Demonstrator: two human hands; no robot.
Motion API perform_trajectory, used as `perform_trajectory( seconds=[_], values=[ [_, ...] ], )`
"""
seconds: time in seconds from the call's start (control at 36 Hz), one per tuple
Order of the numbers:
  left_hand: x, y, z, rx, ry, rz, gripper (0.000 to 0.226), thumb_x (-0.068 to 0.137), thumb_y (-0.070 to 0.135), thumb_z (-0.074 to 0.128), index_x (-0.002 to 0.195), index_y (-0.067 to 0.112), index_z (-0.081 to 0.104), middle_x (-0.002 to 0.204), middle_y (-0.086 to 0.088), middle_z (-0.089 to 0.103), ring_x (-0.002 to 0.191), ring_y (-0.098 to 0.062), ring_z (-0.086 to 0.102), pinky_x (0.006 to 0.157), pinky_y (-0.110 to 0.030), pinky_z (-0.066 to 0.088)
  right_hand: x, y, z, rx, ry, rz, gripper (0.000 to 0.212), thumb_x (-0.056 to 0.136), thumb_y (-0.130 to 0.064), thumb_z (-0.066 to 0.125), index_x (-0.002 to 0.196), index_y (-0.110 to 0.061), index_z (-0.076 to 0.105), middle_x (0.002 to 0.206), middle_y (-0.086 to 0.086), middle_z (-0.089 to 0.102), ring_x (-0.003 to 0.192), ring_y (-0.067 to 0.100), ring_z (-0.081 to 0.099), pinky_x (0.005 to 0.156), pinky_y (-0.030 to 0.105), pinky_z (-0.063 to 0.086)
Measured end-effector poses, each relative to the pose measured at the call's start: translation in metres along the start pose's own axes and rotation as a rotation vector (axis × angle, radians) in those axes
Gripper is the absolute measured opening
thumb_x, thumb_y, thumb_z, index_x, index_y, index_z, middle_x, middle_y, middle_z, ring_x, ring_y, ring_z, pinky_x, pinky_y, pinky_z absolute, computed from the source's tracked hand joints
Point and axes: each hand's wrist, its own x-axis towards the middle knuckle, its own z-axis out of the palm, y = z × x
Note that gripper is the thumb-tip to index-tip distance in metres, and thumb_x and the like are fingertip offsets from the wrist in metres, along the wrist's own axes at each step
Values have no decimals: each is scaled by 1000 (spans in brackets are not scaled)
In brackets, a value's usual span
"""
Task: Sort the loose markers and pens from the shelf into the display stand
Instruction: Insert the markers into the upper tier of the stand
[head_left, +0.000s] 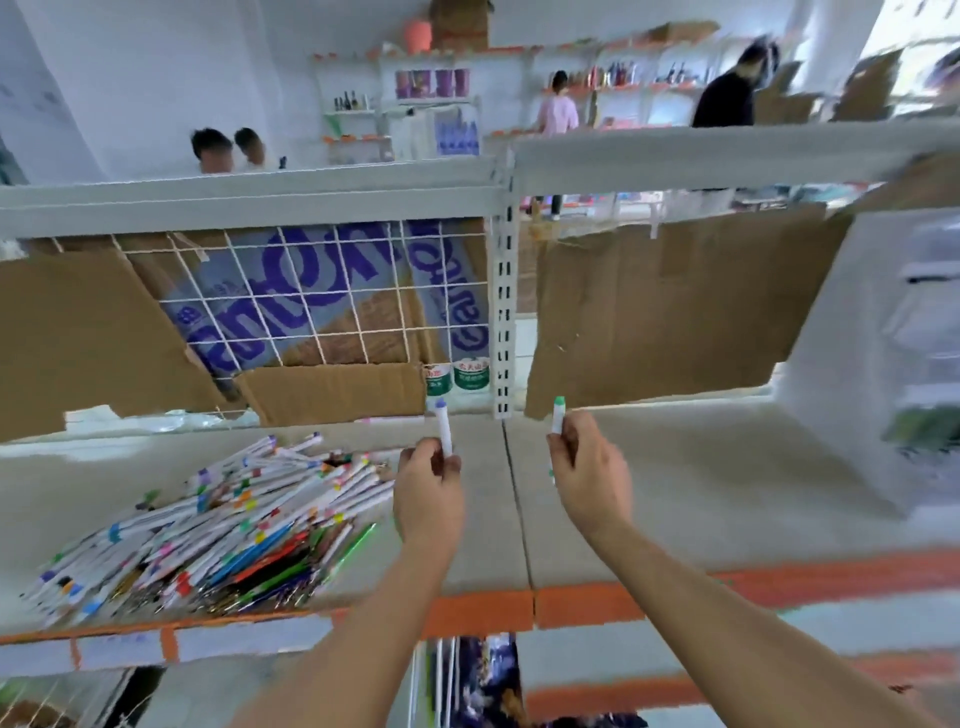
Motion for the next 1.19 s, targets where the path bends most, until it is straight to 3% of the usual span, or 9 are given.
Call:
perform_trajectory(
  seconds=[0.17,0.36,0.5,0.64,0.75,0.83,0.94,1.08,1.19],
  values=[
    [-39,61,60,-38,-69,162,10,91,12,58,94,3,61,90,-13,54,80,-33,54,63,-33,32,-7,63,-84,-67,189,47,9,90,-11,56,86,-13,49,64,0,50,62,35,55,56,40,43],
    [-97,140,135,-68,-167,330,12,93,12,56,102,6,61,89,-13,61,78,-36,58,63,-37,41,-15,139,-196,-193,288,78,5,92,-13,56,91,-10,52,68,4,58,63,33,57,51,31,31],
    [-132,189,183,-166,-204,425,12,92,11,53,104,14,56,84,-5,63,77,-29,58,67,-39,45,-11,182,-266,-200,334,98,14,92,-15,54,85,-22,43,65,-1,56,58,28,55,52,38,44],
    [-150,226,221,-205,-218,477,6,91,10,54,96,14,54,81,-3,62,73,-28,59,63,-39,46,6,209,-317,-224,393,146,11,93,-17,54,88,-16,45,69,3,58,61,29,54,55,38,44],
    [-151,252,243,-251,-241,531,13,92,7,53,85,17,48,77,-3,58,71,-24,54,61,-31,39,28,220,-344,-250,448,155,13,92,-17,54,87,-16,43,66,-1,53,59,29,51,51,34,38],
    [-141,271,257,-314,-251,580,14,92,6,51,81,13,47,75,-7,55,68,-22,53,58,-20,35,50,223,-358,-225,509,142,15,95,-18,52,85,-16,41,60,-8,46,51,16,43,43,26,28],
    [-119,291,280,-378,-224,605,17,91,13,51,75,17,44,74,-6,52,66,-25,55,63,-36,44,79,226,-372,-192,572,117,13,96,-16,51,85,-13,43,61,-10,44,51,5,39,41,19,26],
    [-95,311,301,-391,-167,609,21,89,8,56,74,16,44,71,-4,53,64,-24,54,60,-35,42,115,236,-376,-147,597,99,15,95,-14,53,84,-12,44,68,-2,52,56,13,44,44,14,29],
    [-81,324,315,-378,-154,558,22,90,7,55,73,16,44,70,-1,52,64,-22,54,57,-31,41,143,242,-370,-75,564,48,7,94,-10,53,90,-9,48,75,4,57,66,23,55,54,28,41]
  ],
)
